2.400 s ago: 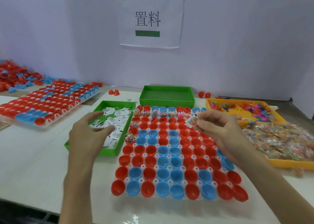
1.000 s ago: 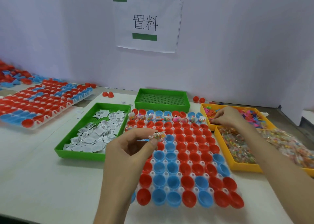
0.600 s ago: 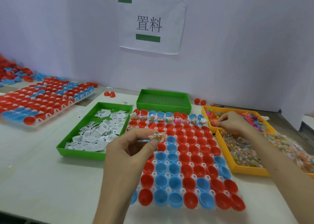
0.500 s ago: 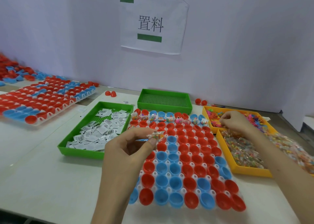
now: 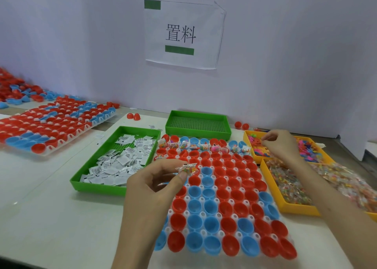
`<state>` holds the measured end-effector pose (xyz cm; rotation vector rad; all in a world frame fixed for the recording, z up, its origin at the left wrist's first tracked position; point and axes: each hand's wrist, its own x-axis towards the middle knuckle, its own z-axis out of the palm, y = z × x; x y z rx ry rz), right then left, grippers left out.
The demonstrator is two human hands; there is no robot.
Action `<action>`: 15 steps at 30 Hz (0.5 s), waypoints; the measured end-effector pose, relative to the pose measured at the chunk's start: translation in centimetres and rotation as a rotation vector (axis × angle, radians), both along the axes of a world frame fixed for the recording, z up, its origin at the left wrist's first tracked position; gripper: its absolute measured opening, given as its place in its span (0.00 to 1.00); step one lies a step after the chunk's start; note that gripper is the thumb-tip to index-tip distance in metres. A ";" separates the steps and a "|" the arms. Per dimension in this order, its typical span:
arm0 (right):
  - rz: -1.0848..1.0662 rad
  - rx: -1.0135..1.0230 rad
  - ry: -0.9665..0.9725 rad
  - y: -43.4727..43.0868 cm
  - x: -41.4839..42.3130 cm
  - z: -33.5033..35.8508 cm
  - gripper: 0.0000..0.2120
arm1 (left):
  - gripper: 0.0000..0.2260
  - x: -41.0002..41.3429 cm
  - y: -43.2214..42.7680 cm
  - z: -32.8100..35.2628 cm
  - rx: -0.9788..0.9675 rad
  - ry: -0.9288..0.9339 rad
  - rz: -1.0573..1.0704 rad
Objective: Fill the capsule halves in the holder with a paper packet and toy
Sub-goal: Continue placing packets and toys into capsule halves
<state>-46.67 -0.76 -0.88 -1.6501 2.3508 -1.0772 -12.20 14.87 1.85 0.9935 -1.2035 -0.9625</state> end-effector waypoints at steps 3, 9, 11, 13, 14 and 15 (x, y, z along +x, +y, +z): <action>0.082 -0.091 -0.120 1.3 1.5 1.6 0.07 | 0.14 -0.3 0.0 0.0 -0.006 0.020 -0.011; 0.591 -0.173 -0.490 8.8 10.3 4.0 0.08 | 0.07 -1.0 0.1 -0.2 -0.002 0.085 -0.094; 0.745 -0.166 -0.621 11.0 12.9 3.8 0.07 | 0.07 -1.2 0.1 -0.4 0.004 0.084 -0.109; 0.832 -0.169 -0.680 12.2 14.7 3.4 0.09 | 0.07 -1.5 0.0 -0.4 0.005 0.070 -0.112; 0.858 -0.178 -0.697 12.5 15.4 3.2 0.10 | 0.08 -1.5 0.0 -0.5 0.002 0.062 -0.109; 0.874 -0.191 -0.718 12.7 15.8 3.0 0.10 | 0.09 -1.6 -0.1 -0.5 -0.003 0.053 -0.107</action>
